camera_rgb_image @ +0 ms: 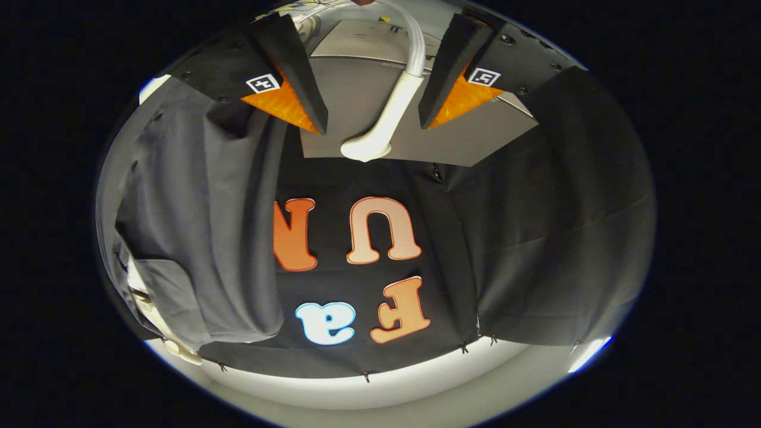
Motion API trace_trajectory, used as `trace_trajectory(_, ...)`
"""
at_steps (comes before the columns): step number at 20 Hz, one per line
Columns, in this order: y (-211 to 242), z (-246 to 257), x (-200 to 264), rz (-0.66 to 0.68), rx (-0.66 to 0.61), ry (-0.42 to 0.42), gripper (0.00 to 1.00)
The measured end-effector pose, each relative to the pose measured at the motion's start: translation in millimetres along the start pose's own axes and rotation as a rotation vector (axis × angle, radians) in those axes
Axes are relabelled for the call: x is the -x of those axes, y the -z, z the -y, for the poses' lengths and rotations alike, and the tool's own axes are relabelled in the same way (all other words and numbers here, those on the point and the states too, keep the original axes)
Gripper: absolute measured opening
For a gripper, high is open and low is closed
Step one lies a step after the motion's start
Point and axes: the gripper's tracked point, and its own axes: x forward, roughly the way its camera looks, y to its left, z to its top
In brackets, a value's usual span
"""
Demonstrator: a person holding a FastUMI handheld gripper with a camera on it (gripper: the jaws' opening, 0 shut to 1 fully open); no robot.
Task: Iron the clothes twice with a garment steamer, once on the left side and once on the right side.
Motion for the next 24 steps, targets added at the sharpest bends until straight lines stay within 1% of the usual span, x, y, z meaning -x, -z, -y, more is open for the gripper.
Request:
trace_trajectory(2,4.7,-10.0,-19.9,-0.048,0.000,-0.005,0.99)
trace_trajectory(6,19.2,-17.9,-61.1,-0.140,0.051,0.012,0.99)
trace_trajectory(9,36.3,-18.9,-90.7,-0.218,0.045,0.032,0.99)
trace_trajectory(12,51.0,-17.4,-114.4,-0.280,0.066,0.058,0.99)
trace_trajectory(16,77.5,-15.1,-137.2,-0.360,0.006,0.068,0.99)
trace_trajectory(18,90.2,-15.7,-144.8,-0.394,-0.022,0.075,0.94)
trace_trajectory(20,98.7,-17.5,-151.7,-0.423,-0.023,0.077,0.90)
trace_trajectory(24,110.6,-12.2,-163.5,-0.465,-0.053,0.110,0.82)
